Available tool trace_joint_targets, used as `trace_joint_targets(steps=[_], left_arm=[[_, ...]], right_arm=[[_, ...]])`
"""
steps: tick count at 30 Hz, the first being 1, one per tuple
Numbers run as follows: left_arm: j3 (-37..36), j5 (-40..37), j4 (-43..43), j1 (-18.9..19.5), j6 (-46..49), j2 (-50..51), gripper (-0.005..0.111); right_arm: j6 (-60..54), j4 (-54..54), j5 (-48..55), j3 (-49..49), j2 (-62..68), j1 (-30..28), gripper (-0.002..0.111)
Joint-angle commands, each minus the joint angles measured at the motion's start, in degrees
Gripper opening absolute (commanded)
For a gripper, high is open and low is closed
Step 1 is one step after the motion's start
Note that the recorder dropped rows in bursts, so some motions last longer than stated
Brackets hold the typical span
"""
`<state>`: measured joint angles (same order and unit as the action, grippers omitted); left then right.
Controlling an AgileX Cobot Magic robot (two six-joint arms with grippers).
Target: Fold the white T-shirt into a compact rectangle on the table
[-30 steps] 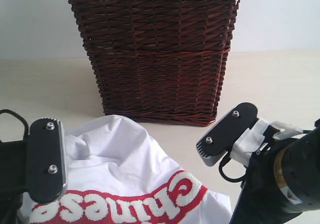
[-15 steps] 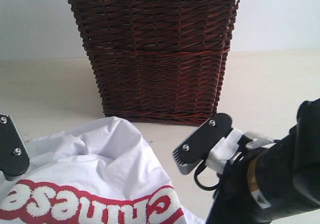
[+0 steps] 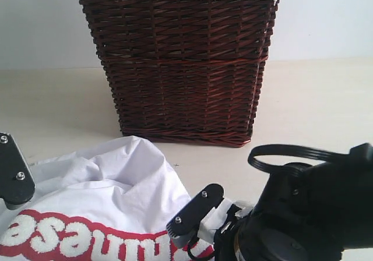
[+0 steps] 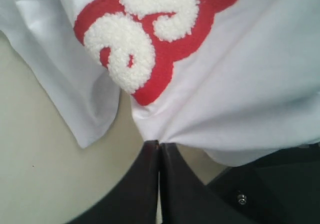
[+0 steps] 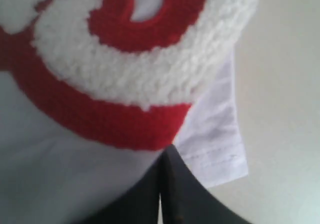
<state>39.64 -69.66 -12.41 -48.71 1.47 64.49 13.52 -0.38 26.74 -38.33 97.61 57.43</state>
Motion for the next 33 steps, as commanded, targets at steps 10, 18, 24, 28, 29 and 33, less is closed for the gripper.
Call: trace_joint_targets(steps=[10,18,24,28,29,33], left_arm=[[-0.28,-0.30,-0.02,0.17,-0.44,-0.78,0.000],[-0.28,-0.30,1.35,0.17,-0.35,-0.78,0.000],[-0.28,-0.30,5.69,0.17,2.02,-0.78,0.000],[-0.28,0.68,13.29,0.17,8.33,-0.78,0.000],[-0.28,2.20,14.51,0.17,9.00,-0.78,0.000],[-0.28,9.42,16.00,0.17,10.19,-1.15,0.000]], right_arm=[[14.97,-17.55,6.34,-0.32,5.22,-8.18,0.000],[26.55,-33.64,15.55,-1.55,5.22,-15.06,0.000],[27.69,-36.43,14.89,-3.86,5.22,-25.14,0.000],[24.44,-36.07,14.89,-8.72,5.22,-27.91,0.000],[23.52,-35.93,15.62,-10.06,5.22,-27.91,0.000],[14.79,-28.68,17.87,-13.91,3.00,-27.49,0.000]])
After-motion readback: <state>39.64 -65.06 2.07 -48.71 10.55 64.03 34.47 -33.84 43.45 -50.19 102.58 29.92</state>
